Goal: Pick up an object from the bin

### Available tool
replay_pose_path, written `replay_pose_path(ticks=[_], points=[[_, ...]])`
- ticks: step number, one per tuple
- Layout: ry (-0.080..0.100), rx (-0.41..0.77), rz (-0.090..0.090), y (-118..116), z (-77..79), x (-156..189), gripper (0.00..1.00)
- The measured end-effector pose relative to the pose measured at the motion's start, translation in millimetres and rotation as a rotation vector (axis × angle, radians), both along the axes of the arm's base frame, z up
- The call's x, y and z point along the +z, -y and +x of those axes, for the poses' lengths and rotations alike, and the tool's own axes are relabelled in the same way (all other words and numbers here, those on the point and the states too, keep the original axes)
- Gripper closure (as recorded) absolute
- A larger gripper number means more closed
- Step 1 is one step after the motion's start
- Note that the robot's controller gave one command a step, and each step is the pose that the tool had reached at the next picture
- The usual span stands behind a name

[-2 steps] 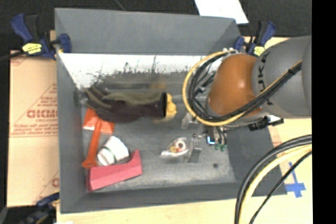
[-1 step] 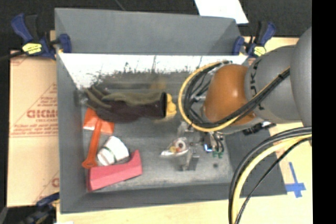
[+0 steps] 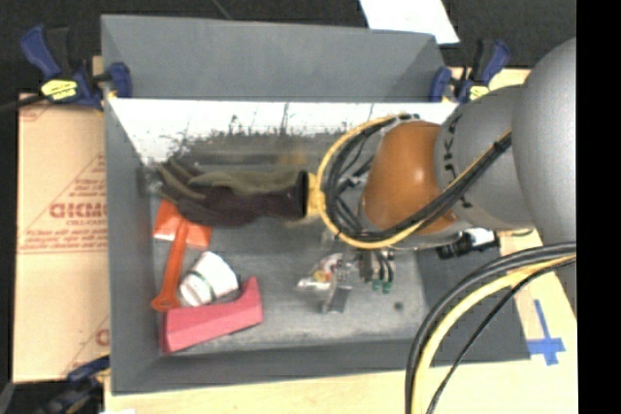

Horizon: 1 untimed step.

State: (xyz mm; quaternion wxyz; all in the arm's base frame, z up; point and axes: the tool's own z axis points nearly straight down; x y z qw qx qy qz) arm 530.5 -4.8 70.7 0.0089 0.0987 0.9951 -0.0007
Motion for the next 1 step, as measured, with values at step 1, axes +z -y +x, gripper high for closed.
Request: replay_pose_path(ticks=[1], points=[[-0.014, 0.128, -0.001, 20.0, 1.2, 4.1, 1.00]])
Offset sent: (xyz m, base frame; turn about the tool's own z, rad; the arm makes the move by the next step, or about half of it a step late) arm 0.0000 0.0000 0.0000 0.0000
